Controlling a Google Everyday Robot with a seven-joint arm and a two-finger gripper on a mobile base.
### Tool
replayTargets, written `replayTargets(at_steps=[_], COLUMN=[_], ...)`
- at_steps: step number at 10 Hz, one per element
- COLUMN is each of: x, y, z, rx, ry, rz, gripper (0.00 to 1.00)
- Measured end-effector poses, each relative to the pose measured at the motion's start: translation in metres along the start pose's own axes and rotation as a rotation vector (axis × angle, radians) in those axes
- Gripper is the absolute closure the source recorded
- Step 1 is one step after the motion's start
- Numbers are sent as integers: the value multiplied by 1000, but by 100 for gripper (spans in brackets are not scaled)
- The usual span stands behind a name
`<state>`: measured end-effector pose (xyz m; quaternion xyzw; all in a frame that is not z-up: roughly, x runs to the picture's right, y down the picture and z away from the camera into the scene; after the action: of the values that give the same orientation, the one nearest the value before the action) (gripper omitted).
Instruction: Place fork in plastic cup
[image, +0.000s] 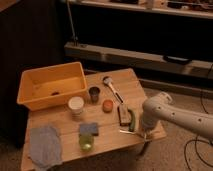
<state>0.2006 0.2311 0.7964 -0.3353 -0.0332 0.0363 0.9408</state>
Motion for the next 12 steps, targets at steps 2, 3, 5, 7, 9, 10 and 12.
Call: replayTargets(at_steps=[2, 3, 5, 7, 9, 10, 12], x=[-4, -6, -10, -13, -13, -13, -14], y=[4, 6, 9, 11, 12, 12, 10], z=[1, 2, 4, 6, 9, 10, 10], rx=[1, 1, 3, 11, 10, 11, 13], ry=[-13, -19, -23, -24, -21, -17, -12], rz=[1, -2, -12, -28, -30, -31, -28], gripper=[32, 23, 20, 20, 20, 20, 20])
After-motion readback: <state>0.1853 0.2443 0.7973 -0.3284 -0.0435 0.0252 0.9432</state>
